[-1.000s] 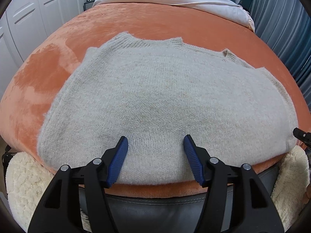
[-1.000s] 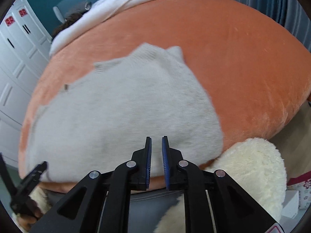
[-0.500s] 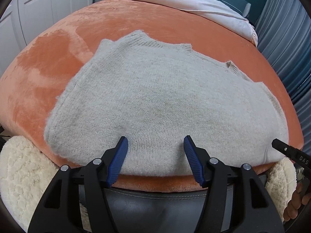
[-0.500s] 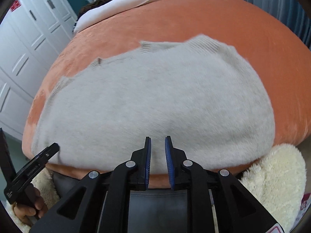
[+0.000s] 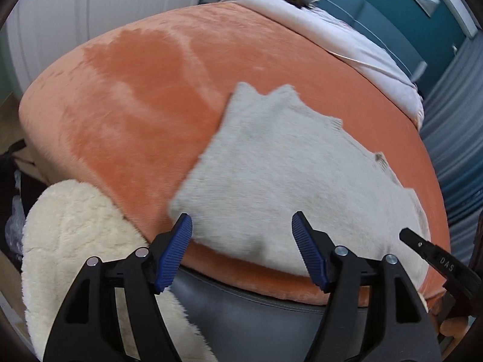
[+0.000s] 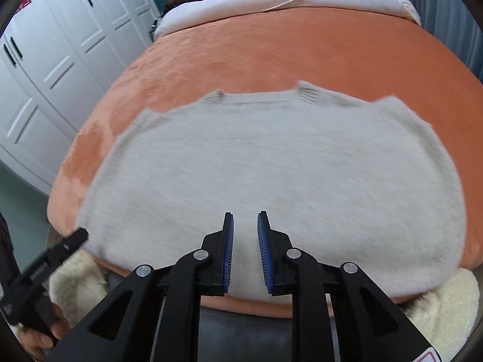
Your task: Fold small clothes
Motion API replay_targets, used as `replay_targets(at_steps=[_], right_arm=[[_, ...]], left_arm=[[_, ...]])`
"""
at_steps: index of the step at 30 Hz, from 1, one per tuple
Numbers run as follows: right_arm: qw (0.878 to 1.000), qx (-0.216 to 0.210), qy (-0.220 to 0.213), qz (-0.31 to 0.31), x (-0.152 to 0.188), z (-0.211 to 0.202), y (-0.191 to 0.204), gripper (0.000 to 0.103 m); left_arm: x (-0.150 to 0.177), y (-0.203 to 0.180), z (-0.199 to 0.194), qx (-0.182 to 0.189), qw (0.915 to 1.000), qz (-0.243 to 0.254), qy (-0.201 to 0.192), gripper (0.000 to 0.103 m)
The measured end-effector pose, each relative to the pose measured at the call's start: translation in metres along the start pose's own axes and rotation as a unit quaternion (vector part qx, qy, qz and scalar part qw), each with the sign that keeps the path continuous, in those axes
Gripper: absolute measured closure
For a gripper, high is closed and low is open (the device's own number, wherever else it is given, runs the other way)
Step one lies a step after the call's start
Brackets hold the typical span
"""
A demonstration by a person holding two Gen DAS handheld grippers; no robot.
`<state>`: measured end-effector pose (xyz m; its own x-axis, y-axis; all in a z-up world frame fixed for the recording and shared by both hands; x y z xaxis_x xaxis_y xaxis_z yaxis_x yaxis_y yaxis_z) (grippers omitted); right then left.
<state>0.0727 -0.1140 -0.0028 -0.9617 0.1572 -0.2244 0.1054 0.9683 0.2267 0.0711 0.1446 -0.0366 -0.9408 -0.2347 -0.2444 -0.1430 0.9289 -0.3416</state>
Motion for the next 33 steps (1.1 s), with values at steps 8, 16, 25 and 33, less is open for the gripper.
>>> replay_targets(at_steps=[8, 16, 25, 33], right_arm=[[0.996, 0.048, 0.053, -0.056, -0.008, 0.063, 0.046, 0.083], [0.997, 0.050, 0.025, -0.062, -0.021, 0.045, 0.060, 0.082], [0.999, 0.035, 0.015, -0.031, -0.031, 0.035, 0.048, 0.081], [0.998, 0.042, 0.037, -0.001, -0.027, 0.060, 0.020, 0.081]], left_arm=[[0.004, 0.025, 0.008, 0.012, 0.9990, -0.038, 0.020, 0.037], [0.009, 0.010, 0.017, 0.015, 0.9993, -0.012, 0.032, 0.037], [0.009, 0.006, 0.025, 0.007, 0.9991, -0.003, 0.041, 0.036], [0.007, 0.005, 0.039, 0.001, 0.9985, -0.009, 0.053, 0.033]])
Point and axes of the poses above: each gripper's, at about its wrist camera, not at the fingertips, and z roughly the way its jaws point, y to its left, x to its underside, the point moved 10 cm from there along z, roughly the way its jaws point, and after that the axes turned 15 degrees about y, right-handed, at the moved point
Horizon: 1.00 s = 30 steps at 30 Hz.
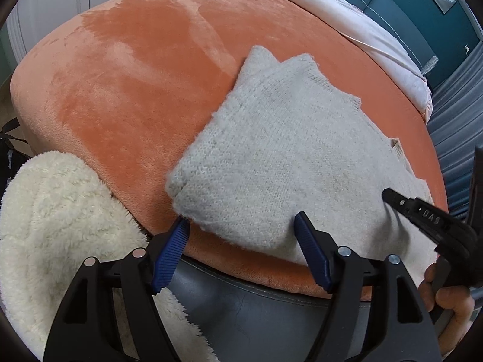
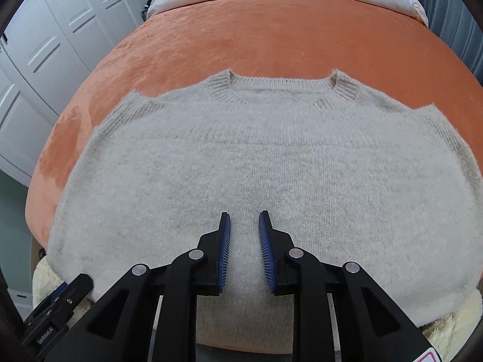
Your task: Fold small clothes
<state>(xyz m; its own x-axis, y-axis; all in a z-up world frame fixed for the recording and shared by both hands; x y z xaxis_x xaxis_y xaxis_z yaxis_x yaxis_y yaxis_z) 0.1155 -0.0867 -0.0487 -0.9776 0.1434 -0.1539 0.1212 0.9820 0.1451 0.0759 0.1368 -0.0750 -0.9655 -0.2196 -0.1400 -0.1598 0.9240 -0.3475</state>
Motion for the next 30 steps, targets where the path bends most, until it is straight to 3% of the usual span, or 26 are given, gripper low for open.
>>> replay_targets(at_steps=[9, 15, 18, 21, 26, 30], right_arm=[[1.000, -0.002, -0.011, -0.008, 0.001, 0.002, 0.001, 0.081], [0.998, -0.030, -0.035, 0.034, -0.013, -0.025, -0.017, 0.081], [0.999, -0.020, -0.030, 0.035, -0.026, -0.020, -0.025, 0.081], [1.000, -0.009, 0.002, 0.023, -0.034, 0.005, -0.024, 0.079], [0.999, 0.042, -0.005, -0.020, -0.043, 0.009, -0.014, 0.075], [1.000, -0.004, -0.020, -0.003, -0.032, -0.017, -0.010, 0.075]], left_arm=[[-0.010, -0.003, 0.008, 0.015, 0.9998, -0.013, -0.001, 0.027], [-0.010, -0.004, 0.003, 0.034, 0.9993, -0.014, -0.011, 0.026], [-0.013, -0.004, 0.006, 0.035, 0.9992, -0.019, -0.010, 0.025], [-0.014, -0.003, 0.009, 0.033, 0.9992, -0.021, -0.009, 0.025], [-0.018, -0.004, 0.011, 0.038, 0.9989, -0.026, -0.012, 0.020], [-0.027, -0.002, 0.011, 0.057, 0.9970, -0.046, -0.024, 0.017]])
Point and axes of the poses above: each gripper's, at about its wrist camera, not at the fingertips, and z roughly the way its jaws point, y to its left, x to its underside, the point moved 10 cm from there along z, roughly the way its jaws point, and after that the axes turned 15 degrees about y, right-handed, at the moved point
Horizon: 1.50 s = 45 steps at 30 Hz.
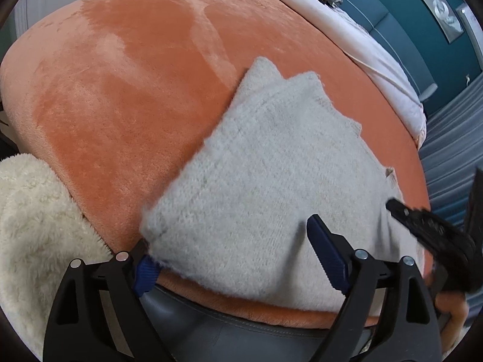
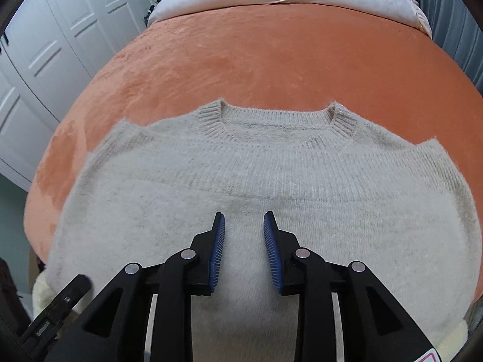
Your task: Fold small clothes
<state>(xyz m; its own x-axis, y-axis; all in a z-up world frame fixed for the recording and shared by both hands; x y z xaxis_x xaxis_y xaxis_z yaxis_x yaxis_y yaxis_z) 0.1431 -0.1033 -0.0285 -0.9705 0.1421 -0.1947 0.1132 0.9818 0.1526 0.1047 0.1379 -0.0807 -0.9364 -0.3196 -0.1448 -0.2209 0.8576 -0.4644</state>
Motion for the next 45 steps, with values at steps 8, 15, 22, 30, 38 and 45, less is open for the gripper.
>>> replay_targets(at_steps=[8, 15, 22, 30, 38, 45], right_arm=[[1.000, 0.004, 0.015, -0.009, 0.032, 0.019, 0.001, 0.072], [1.000, -0.024, 0.013, -0.011, 0.028, 0.022, 0.001, 0.070], [0.995, -0.084, -0.035, 0.041, 0.036, -0.027, -0.037, 0.068], [0.984, -0.072, -0.072, 0.146, 0.078, -0.074, -0.159, 0.064], [0.971, -0.095, -0.085, 0.202, 0.113, -0.089, -0.206, 0.054], [0.957, -0.208, -0.066, 0.192, 0.086, -0.087, -0.176, 0.036]], left_arm=[[-0.023, -0.003, -0.001, 0.006, 0.9996, -0.006, -0.027, 0.054], [-0.030, -0.054, -0.040, 0.038, 0.9968, 0.052, -0.047, 0.080], [0.000, -0.187, -0.077, 0.075, 0.9751, 0.196, -0.072, 0.081], [0.075, -0.300, -0.013, 0.076, 0.9402, 0.332, -0.003, 0.080], [0.120, -0.277, 0.043, 0.012, 0.9326, 0.358, 0.042, 0.041], [0.117, -0.216, 0.022, -0.022, 0.9414, 0.335, 0.033, 0.014]])
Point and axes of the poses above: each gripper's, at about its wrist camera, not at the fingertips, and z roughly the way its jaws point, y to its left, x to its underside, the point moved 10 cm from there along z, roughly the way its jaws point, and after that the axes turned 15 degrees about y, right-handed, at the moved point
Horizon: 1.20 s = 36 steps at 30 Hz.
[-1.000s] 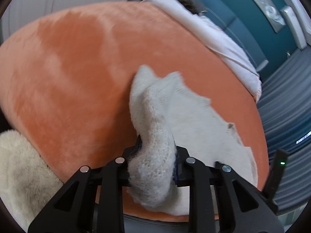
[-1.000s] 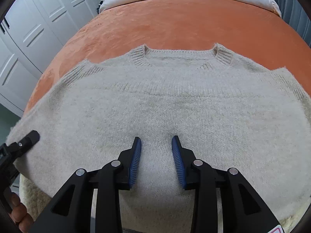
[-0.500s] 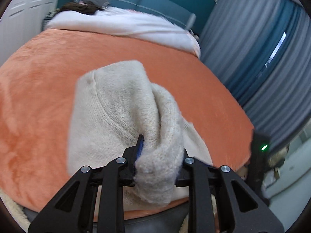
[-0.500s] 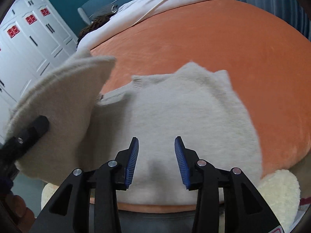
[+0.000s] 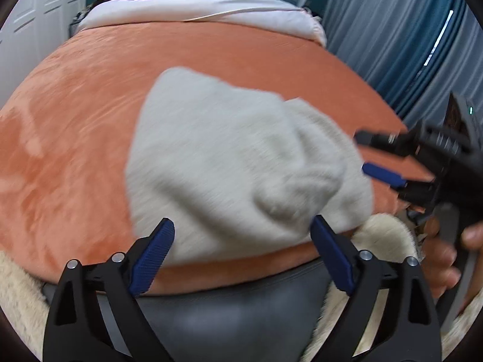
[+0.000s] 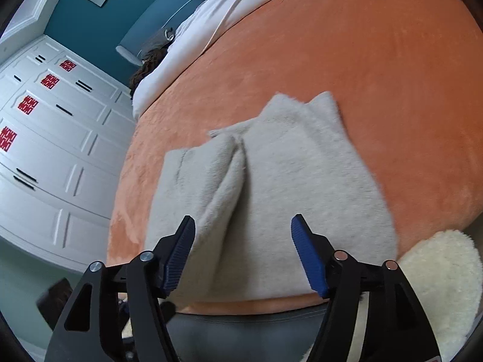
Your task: Fold small clothes
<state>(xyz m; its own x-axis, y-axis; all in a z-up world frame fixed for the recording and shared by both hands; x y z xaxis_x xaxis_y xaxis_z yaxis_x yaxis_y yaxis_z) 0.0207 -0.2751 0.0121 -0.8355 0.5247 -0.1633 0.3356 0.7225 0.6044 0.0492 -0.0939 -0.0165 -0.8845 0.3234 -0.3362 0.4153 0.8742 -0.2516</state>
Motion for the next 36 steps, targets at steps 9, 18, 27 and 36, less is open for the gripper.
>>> replay_targets(at_steps=[9, 18, 27, 36], right_arm=[[0.997, 0.038, 0.070, -0.023, -0.002, 0.061, 0.043, 0.034], [0.993, 0.001, 0.003, -0.115, -0.027, 0.025, 0.103, 0.090], [0.994, 0.100, 0.031, 0.010, -0.031, 0.049, -0.057, 0.088], [0.999, 0.032, -0.027, 0.032, -0.016, -0.007, -0.046, 0.060]], left_arm=[[0.029, 0.039, 0.026, -0.062, 0.9969, -0.027, 0.040, 0.014], [0.028, 0.048, 0.024, -0.035, 0.9977, -0.028, 0.050, 0.088], [0.019, 0.007, 0.034, -0.008, 0.9982, 0.012, 0.059, 0.089], [0.026, 0.017, -0.002, 0.014, 0.9995, -0.009, 0.026, 0.068]])
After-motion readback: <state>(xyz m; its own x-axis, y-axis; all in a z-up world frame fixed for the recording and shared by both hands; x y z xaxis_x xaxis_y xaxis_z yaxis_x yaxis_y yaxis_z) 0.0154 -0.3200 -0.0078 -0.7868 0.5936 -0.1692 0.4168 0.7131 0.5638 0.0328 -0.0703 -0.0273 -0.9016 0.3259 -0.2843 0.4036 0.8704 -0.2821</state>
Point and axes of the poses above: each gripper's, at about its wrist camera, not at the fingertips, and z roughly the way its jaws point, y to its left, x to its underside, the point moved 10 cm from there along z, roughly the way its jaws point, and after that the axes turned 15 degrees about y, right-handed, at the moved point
